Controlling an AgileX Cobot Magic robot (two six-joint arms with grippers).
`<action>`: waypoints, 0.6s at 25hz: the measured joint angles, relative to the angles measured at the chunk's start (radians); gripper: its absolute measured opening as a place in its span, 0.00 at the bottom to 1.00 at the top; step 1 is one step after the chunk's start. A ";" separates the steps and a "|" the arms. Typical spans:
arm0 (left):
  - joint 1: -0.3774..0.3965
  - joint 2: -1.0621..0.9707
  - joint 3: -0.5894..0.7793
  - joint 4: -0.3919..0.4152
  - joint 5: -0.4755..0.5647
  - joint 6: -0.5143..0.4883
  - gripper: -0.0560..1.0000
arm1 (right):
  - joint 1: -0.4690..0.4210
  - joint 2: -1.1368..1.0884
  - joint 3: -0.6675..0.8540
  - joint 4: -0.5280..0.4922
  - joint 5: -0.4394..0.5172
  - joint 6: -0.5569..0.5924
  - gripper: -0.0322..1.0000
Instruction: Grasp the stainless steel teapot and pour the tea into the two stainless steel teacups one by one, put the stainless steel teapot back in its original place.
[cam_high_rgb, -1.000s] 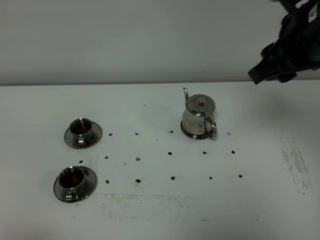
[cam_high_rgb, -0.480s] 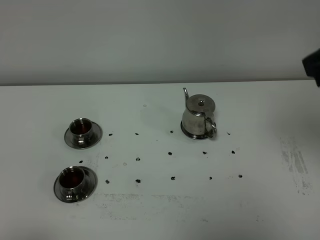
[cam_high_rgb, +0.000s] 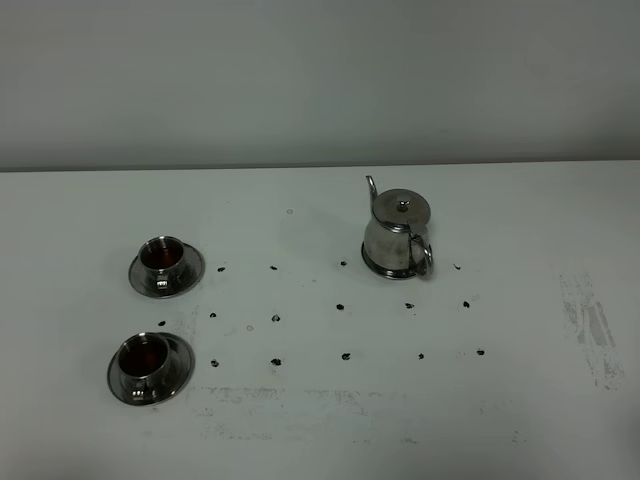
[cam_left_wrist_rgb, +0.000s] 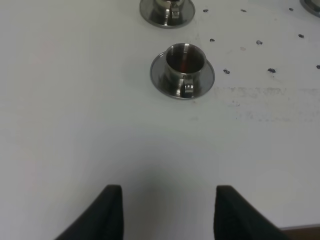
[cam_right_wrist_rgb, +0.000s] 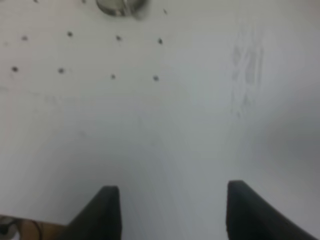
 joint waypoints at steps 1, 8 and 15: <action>0.000 0.000 0.000 0.000 0.000 0.000 0.44 | -0.004 -0.041 0.036 0.000 -0.004 0.000 0.49; 0.000 0.000 0.000 0.000 0.000 0.000 0.44 | -0.008 -0.239 0.257 -0.043 -0.067 0.000 0.49; 0.000 0.000 0.000 0.000 0.000 0.000 0.44 | -0.008 -0.319 0.343 -0.074 -0.104 0.000 0.49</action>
